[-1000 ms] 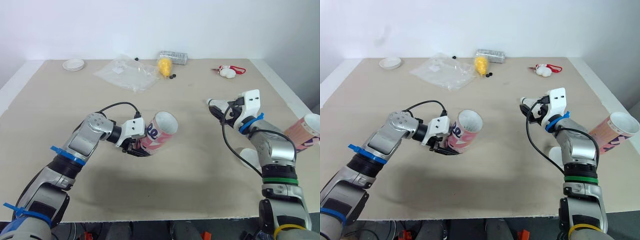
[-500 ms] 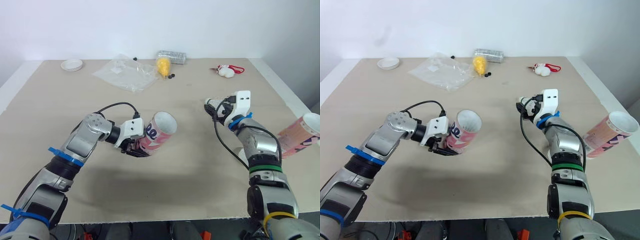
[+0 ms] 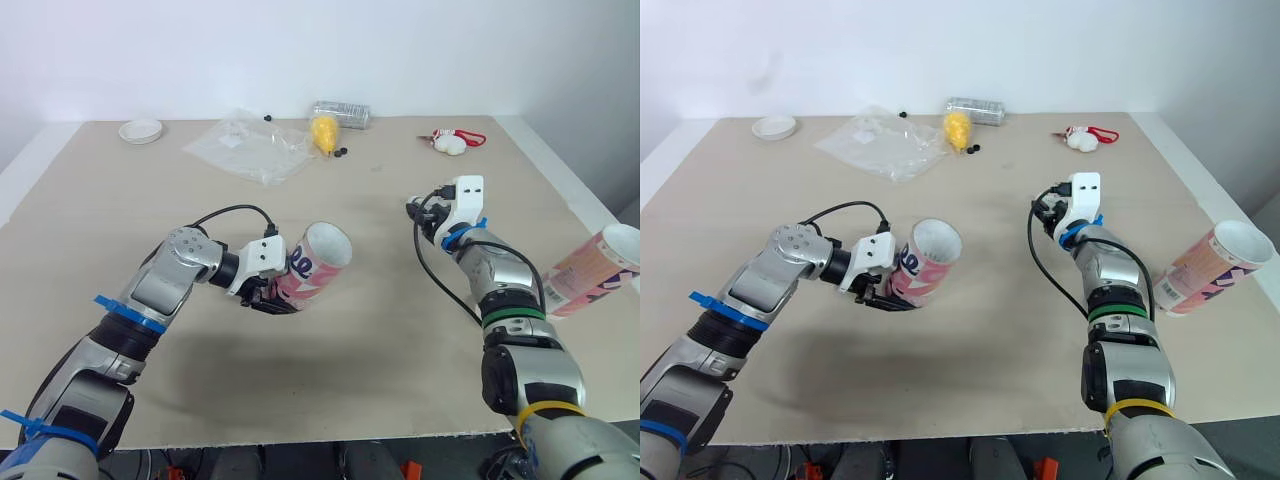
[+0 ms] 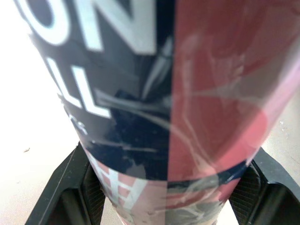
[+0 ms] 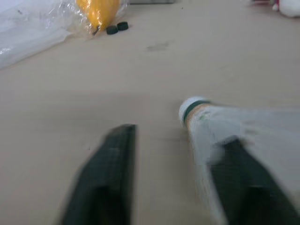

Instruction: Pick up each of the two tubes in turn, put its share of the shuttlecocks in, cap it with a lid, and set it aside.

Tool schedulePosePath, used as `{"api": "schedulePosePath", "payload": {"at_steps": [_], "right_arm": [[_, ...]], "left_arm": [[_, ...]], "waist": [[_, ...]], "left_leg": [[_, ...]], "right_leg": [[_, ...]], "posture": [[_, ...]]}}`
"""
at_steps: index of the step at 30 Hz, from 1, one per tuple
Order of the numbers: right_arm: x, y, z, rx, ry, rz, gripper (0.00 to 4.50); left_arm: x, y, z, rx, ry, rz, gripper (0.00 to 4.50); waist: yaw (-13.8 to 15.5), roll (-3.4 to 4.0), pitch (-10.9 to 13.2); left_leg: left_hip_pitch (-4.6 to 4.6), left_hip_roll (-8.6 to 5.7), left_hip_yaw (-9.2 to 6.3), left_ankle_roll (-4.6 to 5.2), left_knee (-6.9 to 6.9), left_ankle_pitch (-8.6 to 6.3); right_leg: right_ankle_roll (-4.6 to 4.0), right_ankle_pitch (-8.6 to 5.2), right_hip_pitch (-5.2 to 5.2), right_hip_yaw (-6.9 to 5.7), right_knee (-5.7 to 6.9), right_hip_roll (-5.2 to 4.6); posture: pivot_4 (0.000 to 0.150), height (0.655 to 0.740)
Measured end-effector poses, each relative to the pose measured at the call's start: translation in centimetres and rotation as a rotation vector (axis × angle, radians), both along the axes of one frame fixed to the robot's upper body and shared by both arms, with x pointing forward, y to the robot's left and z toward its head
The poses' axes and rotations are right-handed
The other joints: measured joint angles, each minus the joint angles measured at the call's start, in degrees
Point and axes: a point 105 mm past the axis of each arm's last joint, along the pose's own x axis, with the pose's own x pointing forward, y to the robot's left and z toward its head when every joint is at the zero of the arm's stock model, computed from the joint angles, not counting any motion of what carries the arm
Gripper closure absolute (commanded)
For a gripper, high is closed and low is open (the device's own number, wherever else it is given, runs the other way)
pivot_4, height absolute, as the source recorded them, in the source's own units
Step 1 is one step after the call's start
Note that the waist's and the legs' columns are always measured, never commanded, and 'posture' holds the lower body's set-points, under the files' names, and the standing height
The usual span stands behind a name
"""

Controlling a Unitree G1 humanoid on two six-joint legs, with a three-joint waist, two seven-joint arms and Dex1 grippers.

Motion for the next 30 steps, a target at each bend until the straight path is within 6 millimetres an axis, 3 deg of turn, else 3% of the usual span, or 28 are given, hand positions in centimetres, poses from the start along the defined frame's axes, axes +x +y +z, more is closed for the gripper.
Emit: {"api": "schedulePosePath", "payload": {"at_steps": [1, 11, 13, 16, 20, 24, 28, 30], "right_arm": [[0.0, -0.1, -0.1, -0.003, 0.0, -0.005, 4.46], [0.0, -0.1, -0.5, -0.036, 0.002, 0.01, 4.49], [-0.2, -0.1, -0.1, -0.071, -0.015, 0.036, 4.49], [-1.3, -0.1, 2.0, -0.244, -0.103, 0.134, 4.49], [-4.0, 0.7, 6.0, -0.493, -0.264, 0.316, 4.49], [-8.6, 2.9, 11.3, -0.743, -0.461, 0.598, 4.49], [-14.0, 6.6, 12.7, -0.994, -0.563, 0.962, 4.49], [-15.6, 8.4, 13.7, -1.012, -0.627, 1.051, 4.49]], "left_arm": [[0.0, 0.0, 0.0, 0.0, 0.0, 0.0, 1.51], [-0.1, 0.0, 0.0, -0.004, -0.002, 0.006, 1.51], [-0.1, 0.0, 0.0, -0.005, -0.002, 0.005, 1.51], [-0.2, 0.0, 0.0, -0.005, -0.003, 0.002, 1.51], [-0.2, 0.0, 0.1, -0.001, -0.002, -0.004, 1.51], [-0.2, 0.1, 0.1, 0.002, 0.004, -0.008, 1.51], [0.0, 0.1, 0.1, 0.001, 0.019, -0.009, 1.51], [0.0, -0.2, 0.2, 0.001, 0.027, -0.015, 1.51]], "waist": [[0.0, 0.0, 0.0], [-0.1, 0.0, 0.0], [-0.1, 0.01, 0.0], [-0.1, 0.02, 0.0], [-0.1, 0.09, 0.1], [-0.1, 0.17, 0.1], [-0.1, 0.18, 0.1], [-0.1, 0.17, 0.1]], "left_leg": [[0.0, 0.0, 0.0, 0.0, 0.0, 0.0], [0.0, 0.0, 0.0, 0.0, 0.0, 0.0], [-0.01, -0.01, 0.0, 0.0, -0.01, 0.0], [-0.03, -0.04, 0.0, 0.0, -0.02, 0.0], [-0.04, -0.05, -0.01, -0.02, -0.05, -0.01], [0.01, -0.02, -0.01, -0.02, -0.05, -0.02], [0.02, -0.02, -0.01, -0.03, -0.03, -0.02], [0.02, -0.03, 0.0, -0.03, 0.02, -0.02]], "right_leg": [[0.0, 0.0, 0.0, 0.0, 0.0, 0.0], [0.0, 0.0, 0.01, 0.0, 0.0, 0.0], [0.01, 0.0, 0.0, 0.0, 0.0, -0.01], [0.08, -0.05, -0.02, 0.0, -0.01, -0.04], [0.09, -0.09, -0.03, 0.0, -0.02, -0.04], [0.06, -0.1, 0.0, 0.0, -0.01, -0.01], [0.07, -0.12, 0.02, -0.01, -0.02, -0.03], [0.07, -0.09, 0.02, -0.01, -0.01, -0.04]], "posture": [[0.15, 0.74], [0.15, 0.74], [0.15, 0.74], [0.15, 0.74], [0.15, 0.74], [0.15, 0.74], [0.15, 0.74], [0.15, 0.74]]}}
